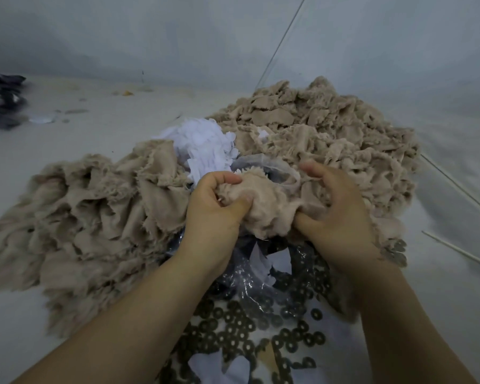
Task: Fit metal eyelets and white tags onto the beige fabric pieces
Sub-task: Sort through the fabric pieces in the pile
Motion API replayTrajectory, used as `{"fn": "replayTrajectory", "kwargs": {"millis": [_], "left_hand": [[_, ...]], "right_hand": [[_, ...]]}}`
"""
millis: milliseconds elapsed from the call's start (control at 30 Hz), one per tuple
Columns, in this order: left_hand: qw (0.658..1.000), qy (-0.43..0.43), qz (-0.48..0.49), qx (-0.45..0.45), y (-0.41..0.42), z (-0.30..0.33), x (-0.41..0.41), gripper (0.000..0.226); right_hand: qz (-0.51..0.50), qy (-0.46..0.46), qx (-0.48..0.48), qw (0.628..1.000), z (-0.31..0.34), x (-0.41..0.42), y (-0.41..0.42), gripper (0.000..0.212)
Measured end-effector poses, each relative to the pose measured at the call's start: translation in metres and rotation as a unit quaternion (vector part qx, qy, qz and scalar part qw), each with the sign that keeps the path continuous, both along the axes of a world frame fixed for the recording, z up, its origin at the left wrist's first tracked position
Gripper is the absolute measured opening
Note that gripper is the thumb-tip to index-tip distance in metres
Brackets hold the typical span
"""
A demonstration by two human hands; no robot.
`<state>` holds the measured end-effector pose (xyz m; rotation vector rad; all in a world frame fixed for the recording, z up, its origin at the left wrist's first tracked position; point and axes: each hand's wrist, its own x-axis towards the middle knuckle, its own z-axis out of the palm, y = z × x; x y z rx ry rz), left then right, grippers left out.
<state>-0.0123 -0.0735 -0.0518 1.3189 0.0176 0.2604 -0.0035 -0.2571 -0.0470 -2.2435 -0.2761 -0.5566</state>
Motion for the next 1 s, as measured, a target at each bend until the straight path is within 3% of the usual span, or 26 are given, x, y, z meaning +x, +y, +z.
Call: {"fn": "replayTrajectory", "kwargs": {"millis": [67, 133, 233, 300, 367, 433, 500, 633, 733, 833, 933, 1000], "left_hand": [[0.999, 0.005, -0.014, -0.047, 0.0, -0.002, -0.004, 0.027], [0.997, 0.001, -0.03, -0.073, 0.001, -0.002, -0.007, 0.032], [0.989, 0.012, -0.07, -0.131, 0.006, 0.005, -0.007, 0.042], [0.982, 0.02, -0.105, -0.158, 0.011, 0.014, -0.004, 0.049], [0.981, 0.013, -0.133, -0.142, 0.016, 0.021, -0.002, 0.054], [0.98, -0.003, -0.153, -0.123, 0.017, 0.027, 0.001, 0.059], [0.981, -0.016, -0.159, -0.112, 0.018, 0.03, 0.002, 0.063], [0.977, -0.042, -0.175, -0.111, 0.021, 0.03, 0.0, 0.065], [0.982, -0.042, -0.145, -0.113, 0.021, 0.03, -0.002, 0.064], [0.995, -0.019, -0.035, -0.088, 0.02, 0.027, -0.007, 0.055], [0.992, 0.004, -0.008, -0.127, 0.027, 0.022, -0.013, 0.044], [0.992, 0.019, -0.003, -0.125, 0.034, 0.02, -0.016, 0.035]], "right_hand": [[-0.032, -0.039, -0.053, 0.997, -0.001, 0.005, 0.005, 0.04], [0.016, -0.003, -0.049, 0.999, -0.004, 0.007, 0.003, 0.031], [0.171, 0.08, 0.145, 0.971, -0.001, -0.002, -0.001, 0.047], [0.25, 0.127, 0.327, 0.902, 0.004, -0.002, -0.005, 0.058], [0.247, 0.172, 0.425, 0.854, 0.011, 0.002, -0.009, 0.051], [0.203, 0.217, 0.383, 0.875, 0.014, 0.005, -0.006, 0.03], [0.209, 0.26, 0.308, 0.891, 0.014, 0.0, 0.004, 0.026], [0.261, 0.307, 0.315, 0.859, 0.019, -0.012, 0.02, 0.046], [0.26, 0.328, 0.398, 0.816, 0.023, -0.017, 0.026, 0.034], [0.233, 0.348, 0.49, 0.764, 0.019, -0.022, 0.034, 0.03], [0.212, 0.345, 0.518, 0.753, 0.013, -0.035, 0.041, 0.036], [0.216, 0.368, 0.508, 0.749, 0.008, -0.043, 0.045, 0.051]]}}
